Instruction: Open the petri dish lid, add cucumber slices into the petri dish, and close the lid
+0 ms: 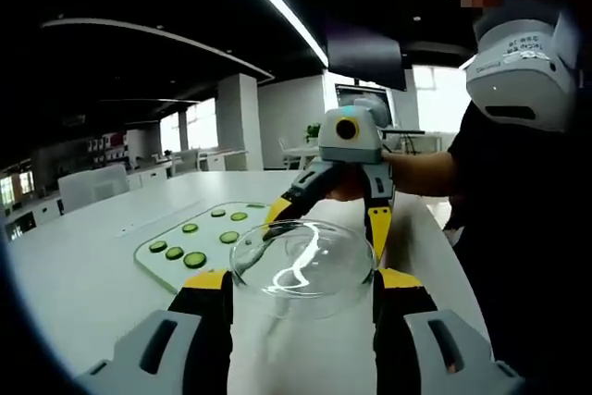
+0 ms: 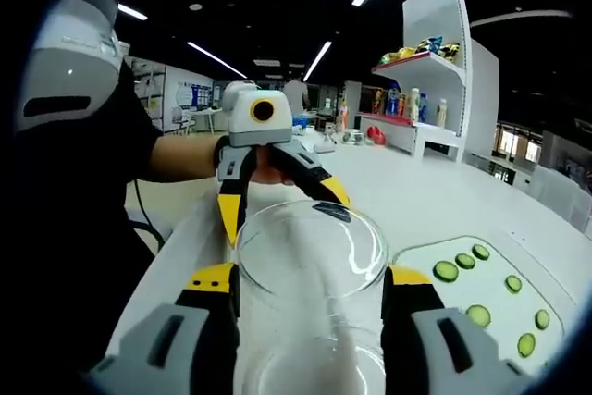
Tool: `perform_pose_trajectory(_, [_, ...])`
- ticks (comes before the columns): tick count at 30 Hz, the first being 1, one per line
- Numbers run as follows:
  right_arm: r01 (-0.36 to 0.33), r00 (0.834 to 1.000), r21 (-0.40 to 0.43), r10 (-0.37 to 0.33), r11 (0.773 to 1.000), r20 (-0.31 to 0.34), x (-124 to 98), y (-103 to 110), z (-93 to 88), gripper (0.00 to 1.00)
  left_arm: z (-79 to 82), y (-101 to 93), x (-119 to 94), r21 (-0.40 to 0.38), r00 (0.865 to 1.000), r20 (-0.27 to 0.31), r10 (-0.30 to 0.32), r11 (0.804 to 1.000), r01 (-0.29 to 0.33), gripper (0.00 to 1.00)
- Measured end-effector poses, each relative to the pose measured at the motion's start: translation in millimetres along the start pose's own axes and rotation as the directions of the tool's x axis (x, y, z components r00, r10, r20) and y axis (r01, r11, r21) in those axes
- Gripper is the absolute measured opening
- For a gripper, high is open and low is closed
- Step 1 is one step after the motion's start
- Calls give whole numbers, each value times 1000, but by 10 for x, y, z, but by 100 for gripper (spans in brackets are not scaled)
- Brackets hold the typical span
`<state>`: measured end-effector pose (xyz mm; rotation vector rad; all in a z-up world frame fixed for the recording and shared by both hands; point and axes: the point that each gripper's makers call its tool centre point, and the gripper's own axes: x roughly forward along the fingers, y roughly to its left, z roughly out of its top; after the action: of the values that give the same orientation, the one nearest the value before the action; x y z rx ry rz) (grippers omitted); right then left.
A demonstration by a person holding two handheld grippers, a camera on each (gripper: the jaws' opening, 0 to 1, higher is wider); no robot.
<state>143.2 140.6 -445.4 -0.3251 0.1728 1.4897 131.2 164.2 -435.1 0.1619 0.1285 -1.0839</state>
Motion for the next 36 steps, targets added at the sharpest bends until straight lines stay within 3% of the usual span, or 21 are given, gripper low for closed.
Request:
perform_pose_trajectory(17, [-34,999,2,34,999,-5,278,-18,37,59,-86,171,-202,-3,999,-14,32,999,-32,60])
perform_pose_trajectory(36, [-44,995,25,46,999,-94,499,-12,-192,59,-359,223,-221,-19,997,-64,38,999,-40,60])
